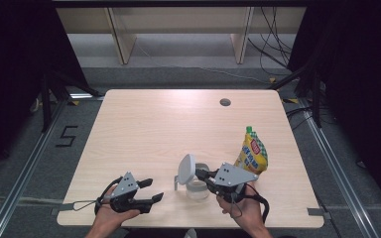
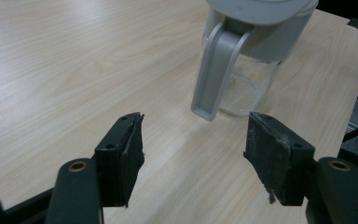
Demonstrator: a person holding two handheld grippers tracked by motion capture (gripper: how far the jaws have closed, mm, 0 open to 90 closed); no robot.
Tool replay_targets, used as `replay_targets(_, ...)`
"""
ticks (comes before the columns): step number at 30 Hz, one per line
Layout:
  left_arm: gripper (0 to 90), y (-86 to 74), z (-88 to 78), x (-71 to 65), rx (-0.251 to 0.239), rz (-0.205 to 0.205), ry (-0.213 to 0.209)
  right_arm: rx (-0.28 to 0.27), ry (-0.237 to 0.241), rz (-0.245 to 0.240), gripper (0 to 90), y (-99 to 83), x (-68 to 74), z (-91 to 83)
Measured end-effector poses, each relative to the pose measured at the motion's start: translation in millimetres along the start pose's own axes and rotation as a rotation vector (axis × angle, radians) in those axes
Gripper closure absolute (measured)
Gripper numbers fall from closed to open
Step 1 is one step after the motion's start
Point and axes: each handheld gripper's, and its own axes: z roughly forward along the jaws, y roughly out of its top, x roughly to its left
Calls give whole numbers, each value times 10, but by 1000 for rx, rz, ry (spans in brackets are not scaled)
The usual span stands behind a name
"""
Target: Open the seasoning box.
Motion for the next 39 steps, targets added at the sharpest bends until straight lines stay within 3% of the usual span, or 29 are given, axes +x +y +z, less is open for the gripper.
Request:
replay_targets(2,362,-30,-7,-12,-4,-35,2,0,-4,-5,900,12,14,12)
replay_targets(6,362,-60,-18,-17,10,-14,14,-4,-7,-33,900,36,37,48)
replay_targets(7,362,-64,-10,-27,15,-12,13,-3,-2,-16,900,39,57,58)
replay_targets(8,363,-66,0,-21,24,17,12,1,3,-19,900,46,65,62)
replay_targets(9,362,-71,14,-34,28,20,10,5,8,-23,900,53,76,66)
replay_targets(10,363,-82,40,-59,21,-8,4,2,12,-35,900,61,78,78)
replay_targets(13,361,-83,50,-65,36,19,0,1,20,-30,900,83,124,110)
replay_targets(15,354,-83,51,-72,24,-9,-7,0,29,-40,900,94,145,133)
replay_targets(23,330,-75,39,-50,16,0,-8,-4,25,-31,880,85,149,100)
replay_targets(24,327,-80,42,-63,15,-26,-3,-1,26,-28,875,75,139,87)
replay_targets(27,318,-72,23,-36,36,17,14,-8,12,-5,856,39,123,50)
replay_targets(29,315,-81,39,-64,10,-31,10,-17,-6,-29,833,9,85,16)
replay_targets(32,310,-80,34,-59,16,-24,14,-10,-21,26,785,-66,70,-54)
replay_targets(38,297,-78,35,-54,7,-31,15,4,-52,63,661,-230,45,-240)
replay_targets(39,296,-74,26,-38,16,-8,15,-1,-64,80,636,-261,48,-260)
